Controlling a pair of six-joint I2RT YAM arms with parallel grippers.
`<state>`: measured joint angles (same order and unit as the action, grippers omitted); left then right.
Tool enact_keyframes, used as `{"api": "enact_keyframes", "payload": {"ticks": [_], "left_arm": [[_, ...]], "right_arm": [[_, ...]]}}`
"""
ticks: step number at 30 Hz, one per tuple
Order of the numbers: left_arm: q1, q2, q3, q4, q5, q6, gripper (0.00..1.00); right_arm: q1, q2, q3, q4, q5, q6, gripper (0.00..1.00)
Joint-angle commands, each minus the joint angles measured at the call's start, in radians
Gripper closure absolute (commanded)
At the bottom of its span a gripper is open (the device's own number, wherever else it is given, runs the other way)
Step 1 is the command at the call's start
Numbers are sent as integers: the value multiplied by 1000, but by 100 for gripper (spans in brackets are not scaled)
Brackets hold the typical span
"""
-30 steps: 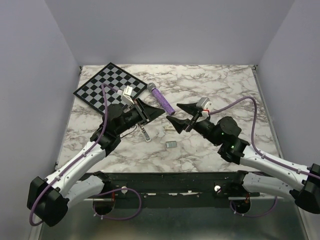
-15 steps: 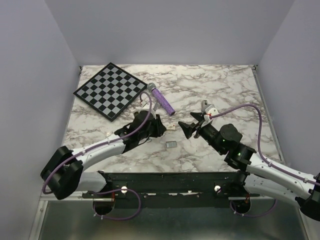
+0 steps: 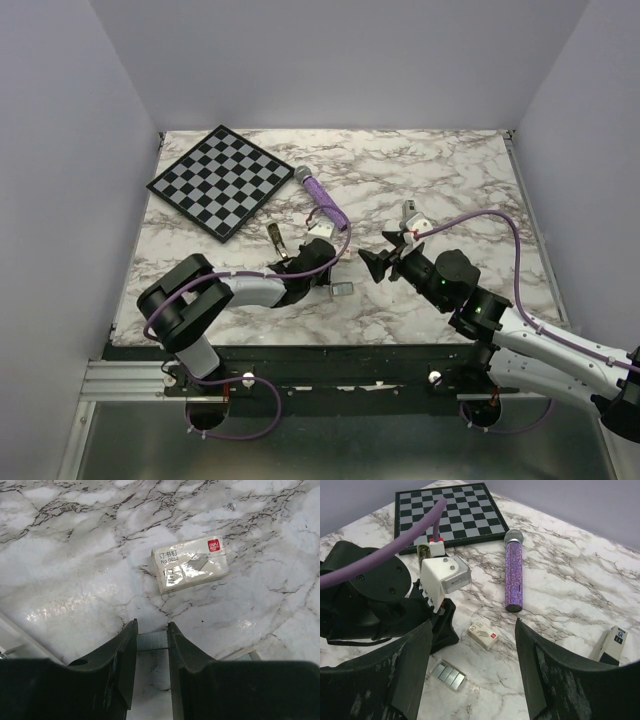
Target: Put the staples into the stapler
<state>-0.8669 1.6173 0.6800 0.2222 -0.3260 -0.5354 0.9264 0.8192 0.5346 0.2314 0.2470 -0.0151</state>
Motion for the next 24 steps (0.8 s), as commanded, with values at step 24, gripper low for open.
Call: {"api": "enact_keyframes", "payload": {"ticks": [24], "left_arm": [[-98, -80, -57, 77, -193, -46, 45]], "right_arm": [[-1, 3, 67, -98, 38, 3, 19]]}}
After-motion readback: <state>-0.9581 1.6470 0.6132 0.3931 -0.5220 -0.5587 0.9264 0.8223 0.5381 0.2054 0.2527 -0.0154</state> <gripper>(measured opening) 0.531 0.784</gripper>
